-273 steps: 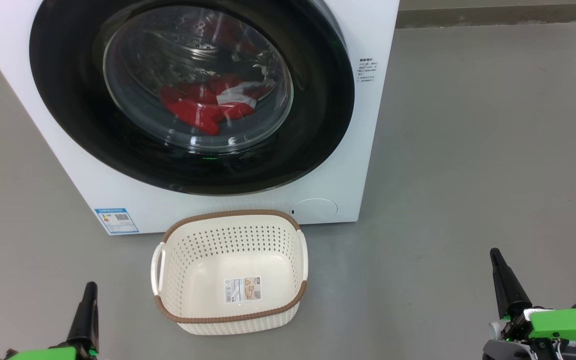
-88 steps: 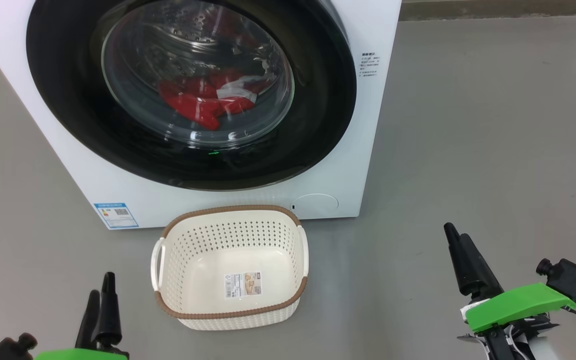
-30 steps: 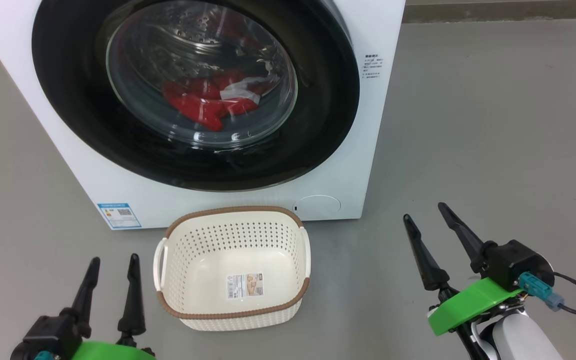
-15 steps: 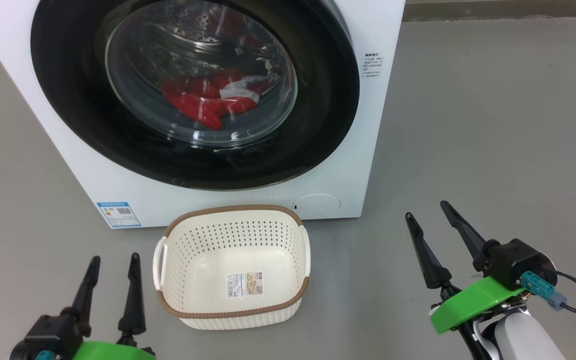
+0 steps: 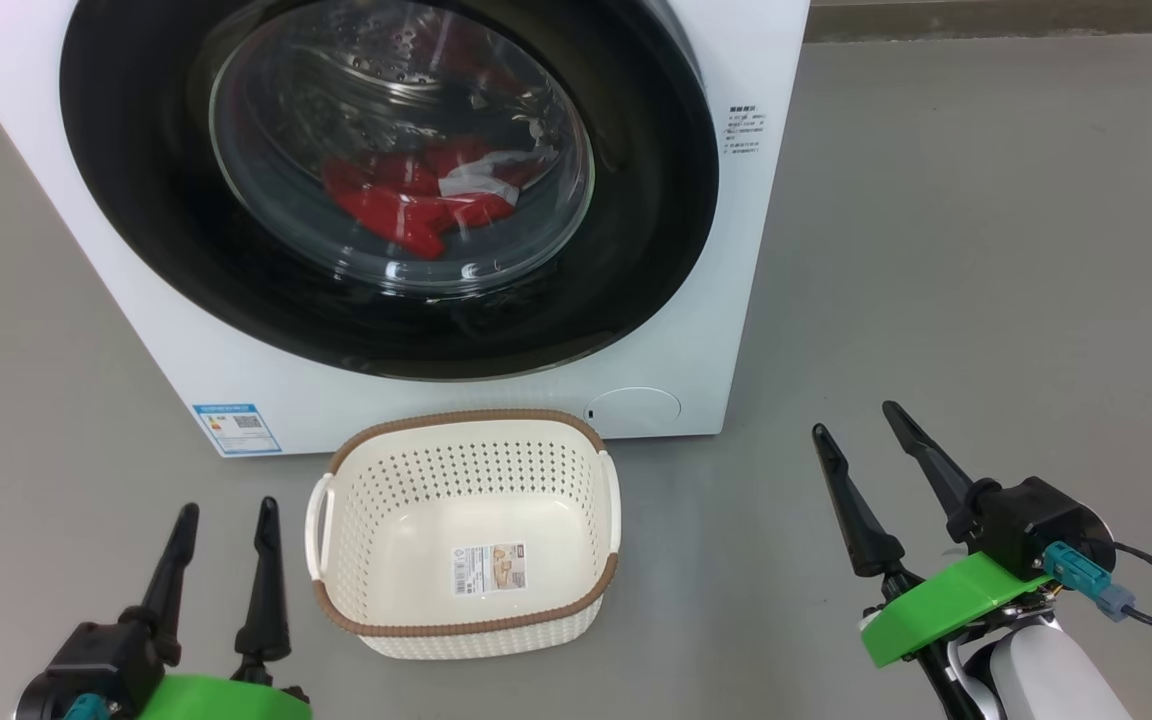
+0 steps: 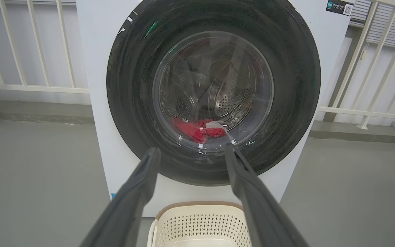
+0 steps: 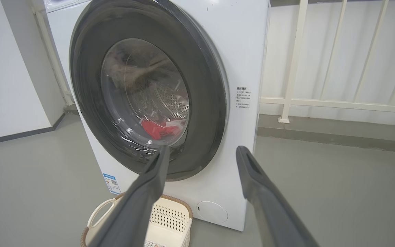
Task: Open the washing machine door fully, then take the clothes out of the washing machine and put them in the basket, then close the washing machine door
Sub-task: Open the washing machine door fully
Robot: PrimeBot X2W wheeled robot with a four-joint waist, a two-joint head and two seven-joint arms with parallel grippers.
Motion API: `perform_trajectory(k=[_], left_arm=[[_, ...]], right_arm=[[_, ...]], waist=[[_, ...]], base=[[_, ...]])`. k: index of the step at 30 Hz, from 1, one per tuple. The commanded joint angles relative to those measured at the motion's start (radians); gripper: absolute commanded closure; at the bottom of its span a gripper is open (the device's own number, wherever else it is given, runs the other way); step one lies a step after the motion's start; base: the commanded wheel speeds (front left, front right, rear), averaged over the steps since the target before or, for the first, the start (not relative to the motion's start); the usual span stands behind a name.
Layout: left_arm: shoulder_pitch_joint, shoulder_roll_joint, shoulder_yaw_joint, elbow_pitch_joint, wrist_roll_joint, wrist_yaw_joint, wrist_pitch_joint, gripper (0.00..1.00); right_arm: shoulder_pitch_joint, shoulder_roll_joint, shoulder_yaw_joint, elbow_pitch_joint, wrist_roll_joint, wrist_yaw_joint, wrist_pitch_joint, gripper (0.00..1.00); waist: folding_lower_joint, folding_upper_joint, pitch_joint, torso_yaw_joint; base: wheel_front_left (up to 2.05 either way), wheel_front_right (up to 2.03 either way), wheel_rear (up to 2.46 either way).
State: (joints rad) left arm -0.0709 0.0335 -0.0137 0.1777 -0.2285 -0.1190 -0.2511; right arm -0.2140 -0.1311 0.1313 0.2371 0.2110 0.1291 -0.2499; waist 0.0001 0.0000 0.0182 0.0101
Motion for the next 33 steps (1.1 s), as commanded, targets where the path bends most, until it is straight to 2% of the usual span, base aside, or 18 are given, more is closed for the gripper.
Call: perform_trajectory(k=[1, 33], left_arm=[[-0.04, 0.017, 0.03, -0.022, 0.001, -0.005, -0.011, 0.0], [-0.059, 0.017, 0.03, -0.025, -0.003, -0.007, -0.011, 0.0]], right_arm=[[-0.035, -0.002, 0.023, -0.025, -0.001, 0.002, -0.012, 0.0], [-0.075, -0.004, -0.017, -0.005, 0.06, 0.002, -0.012, 0.0]], waist=[[-0.0001, 0.0, 0.0, 0.0], [-0.0001, 0.0, 0.041, 0.011]], base=[[0.0, 0.0, 0.0], [0.0, 0.0, 0.0]])
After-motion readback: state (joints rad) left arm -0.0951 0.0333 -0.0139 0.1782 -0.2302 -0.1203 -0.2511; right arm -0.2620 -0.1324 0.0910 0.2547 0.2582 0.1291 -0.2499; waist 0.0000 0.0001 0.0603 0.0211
